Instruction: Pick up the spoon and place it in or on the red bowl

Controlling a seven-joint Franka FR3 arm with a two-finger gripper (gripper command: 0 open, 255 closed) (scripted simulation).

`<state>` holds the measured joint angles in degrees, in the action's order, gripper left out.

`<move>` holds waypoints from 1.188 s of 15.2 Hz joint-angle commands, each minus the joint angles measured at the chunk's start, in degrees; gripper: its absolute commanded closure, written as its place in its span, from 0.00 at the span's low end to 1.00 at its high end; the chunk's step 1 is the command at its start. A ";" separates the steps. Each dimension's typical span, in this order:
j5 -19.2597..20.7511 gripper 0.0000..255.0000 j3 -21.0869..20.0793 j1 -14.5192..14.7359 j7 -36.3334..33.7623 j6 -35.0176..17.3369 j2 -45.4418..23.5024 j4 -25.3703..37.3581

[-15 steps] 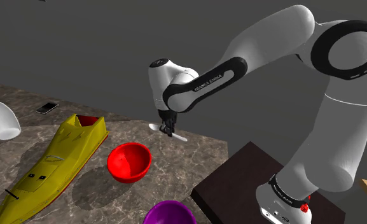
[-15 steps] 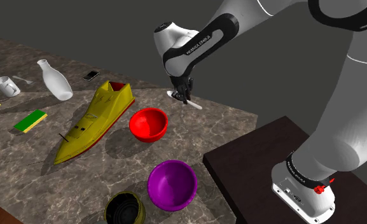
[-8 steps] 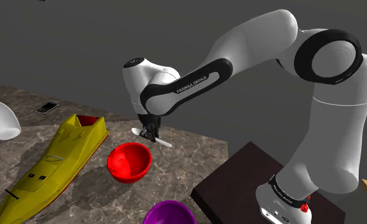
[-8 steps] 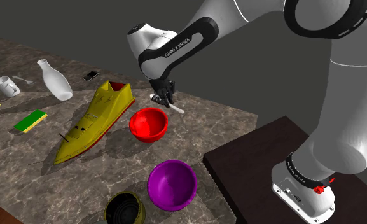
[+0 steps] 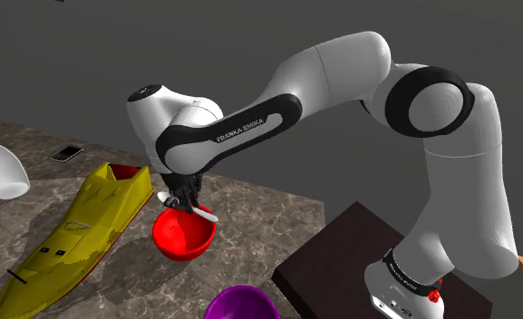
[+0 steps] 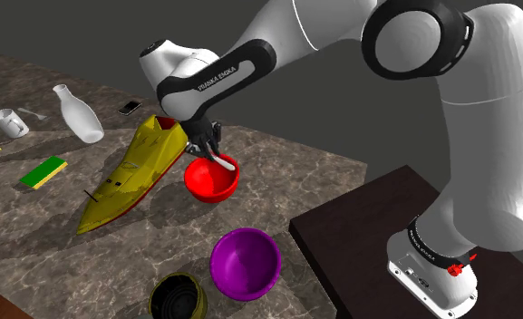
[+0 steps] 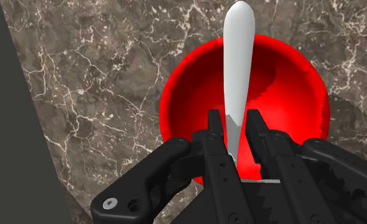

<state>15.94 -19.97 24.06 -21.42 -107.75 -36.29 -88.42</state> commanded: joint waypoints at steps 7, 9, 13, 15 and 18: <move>1.17 1.00 0.73 0.81 -1.10 -3.66 -3.86 -0.01; 1.46 1.00 0.94 0.93 -1.29 -4.65 -4.77 -0.13; 2.05 1.00 1.37 1.20 -1.67 -6.56 -6.67 -0.19; 2.16 1.00 1.46 1.25 -1.74 -6.91 -7.03 -0.19; 2.16 1.00 1.46 1.26 -1.74 -6.90 -7.04 -0.18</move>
<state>18.08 -18.52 25.29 -23.14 -114.63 -43.25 -88.65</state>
